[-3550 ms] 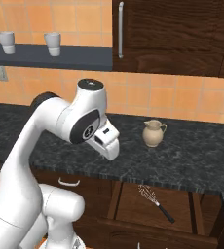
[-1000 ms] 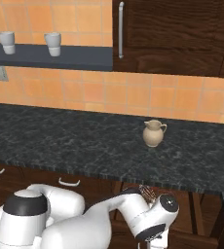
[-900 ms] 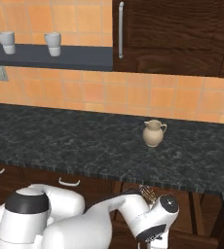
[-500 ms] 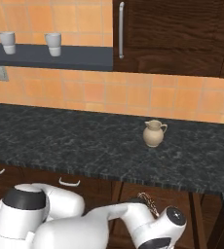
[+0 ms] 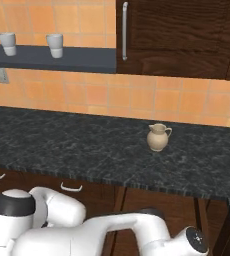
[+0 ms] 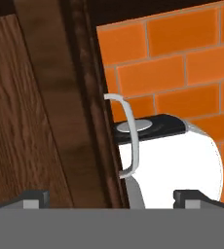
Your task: Pick the whisk from the drawer and place it on the counter.
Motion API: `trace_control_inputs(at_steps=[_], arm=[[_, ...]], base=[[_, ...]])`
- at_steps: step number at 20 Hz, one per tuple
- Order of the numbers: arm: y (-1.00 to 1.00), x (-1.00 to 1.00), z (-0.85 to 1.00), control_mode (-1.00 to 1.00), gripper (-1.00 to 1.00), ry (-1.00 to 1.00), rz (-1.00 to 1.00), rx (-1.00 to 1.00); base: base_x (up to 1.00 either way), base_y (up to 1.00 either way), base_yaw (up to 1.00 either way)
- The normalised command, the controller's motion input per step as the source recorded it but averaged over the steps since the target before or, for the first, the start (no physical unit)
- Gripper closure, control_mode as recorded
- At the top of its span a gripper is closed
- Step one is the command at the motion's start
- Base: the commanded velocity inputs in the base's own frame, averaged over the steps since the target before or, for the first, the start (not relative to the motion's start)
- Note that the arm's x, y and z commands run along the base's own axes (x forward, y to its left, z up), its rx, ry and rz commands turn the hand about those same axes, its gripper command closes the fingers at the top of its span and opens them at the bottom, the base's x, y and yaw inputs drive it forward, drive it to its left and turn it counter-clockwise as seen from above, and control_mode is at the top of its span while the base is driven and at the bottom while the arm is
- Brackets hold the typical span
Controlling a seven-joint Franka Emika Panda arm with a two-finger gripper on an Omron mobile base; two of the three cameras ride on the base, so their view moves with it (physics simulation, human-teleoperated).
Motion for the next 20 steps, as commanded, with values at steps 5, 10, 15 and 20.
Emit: trace_control_inputs(at_steps=[5, 10, 15, 20], arm=[[0.03, 0.58, 0.96, -1.0, -1.0, 0.29, -0.3, 0.02], [-0.02, 0.85, 0.03, -1.0, -1.0, 0.23, -0.11, 0.0], [0.0, 0.17, -0.19, -1.0, -1.0, 0.0, 0.0, 0.03], [-0.04, 0.27, -0.21, -1.0, -1.0, 0.01, 0.0, 0.01]], base=[[0.0, 0.0, 0.0], [0.0, 0.0, 0.0], [0.0, 0.0, 0.0], [0.0, 0.0, 0.0]])
